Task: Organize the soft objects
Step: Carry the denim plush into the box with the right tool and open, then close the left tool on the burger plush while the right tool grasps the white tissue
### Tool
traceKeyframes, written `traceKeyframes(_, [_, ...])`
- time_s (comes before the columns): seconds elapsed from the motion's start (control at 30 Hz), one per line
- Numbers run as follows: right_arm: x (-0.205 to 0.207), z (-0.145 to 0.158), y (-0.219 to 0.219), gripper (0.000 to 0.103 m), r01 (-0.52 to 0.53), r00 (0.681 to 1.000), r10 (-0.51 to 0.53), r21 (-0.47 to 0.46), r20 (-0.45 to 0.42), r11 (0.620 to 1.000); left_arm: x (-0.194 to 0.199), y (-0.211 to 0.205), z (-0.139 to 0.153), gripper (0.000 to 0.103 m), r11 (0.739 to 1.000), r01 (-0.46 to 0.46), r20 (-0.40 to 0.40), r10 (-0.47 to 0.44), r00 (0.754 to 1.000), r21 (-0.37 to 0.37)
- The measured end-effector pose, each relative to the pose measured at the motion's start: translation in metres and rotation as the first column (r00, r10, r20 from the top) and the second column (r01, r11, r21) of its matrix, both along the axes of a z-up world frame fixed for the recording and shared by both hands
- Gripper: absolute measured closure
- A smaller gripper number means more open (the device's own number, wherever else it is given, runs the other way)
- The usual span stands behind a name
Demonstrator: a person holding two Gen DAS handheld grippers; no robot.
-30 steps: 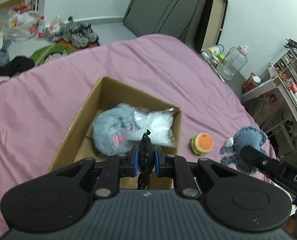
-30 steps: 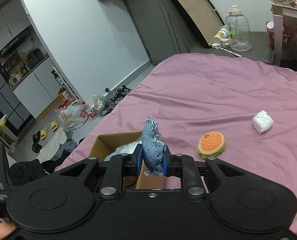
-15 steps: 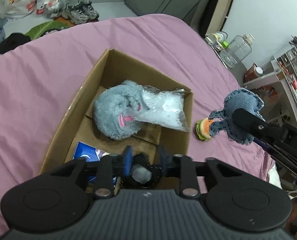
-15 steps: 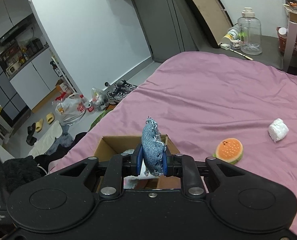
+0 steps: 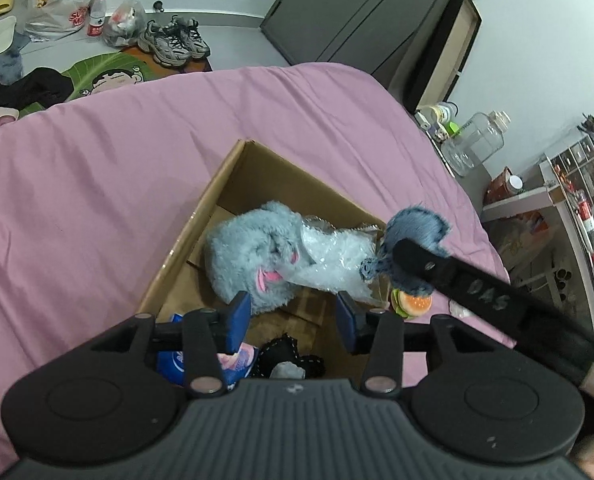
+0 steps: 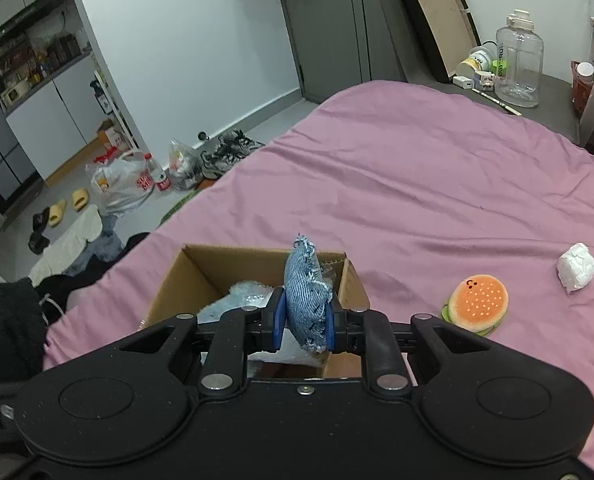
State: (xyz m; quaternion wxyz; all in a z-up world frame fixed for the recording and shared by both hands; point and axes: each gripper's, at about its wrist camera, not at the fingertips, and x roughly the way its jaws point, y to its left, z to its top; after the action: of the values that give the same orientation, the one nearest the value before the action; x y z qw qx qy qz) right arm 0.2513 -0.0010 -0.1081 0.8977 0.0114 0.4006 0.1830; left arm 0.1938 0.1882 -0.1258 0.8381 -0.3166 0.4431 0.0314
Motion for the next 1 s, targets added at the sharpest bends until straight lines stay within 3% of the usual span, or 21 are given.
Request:
traceKeyframes(0.2, [0.002, -0.012, 0.009, 0.084, -0.029, 0.999, 0.028, -0.017, -0.047, 0.999, 0.0, 0.008, 0.0, 0.058, 1.0, -0.024, 0.008, 0.024, 1.0, -0.01])
traceKeyframes(0.37, [0.003, -0.016, 0.011, 0.075, -0.046, 0.996, 0.044, -0.016, -0.082, 0.999, 0.002, 0.008, -0.001, 0.058, 0.999, -0.029, 0.011, 0.029, 1.0, -0.014])
traceKeyframes(0.77, [-0.005, 0.011, -0.03, 0.073, -0.024, 0.999, 0.025, 0.045, -0.026, 0.999, 0.003, 0.007, -0.002, 0.058, 1.0, -0.03, 0.01, 0.03, 0.999, 0.008])
traceKeyframes(1.0, [-0.001, 0.018, -0.065, 0.072, -0.007, 1.0, 0.008, 0.049, -0.012, 0.999, 0.005, -0.006, 0.003, 0.058, 0.996, -0.02, 0.014, 0.019, 1.0, 0.083])
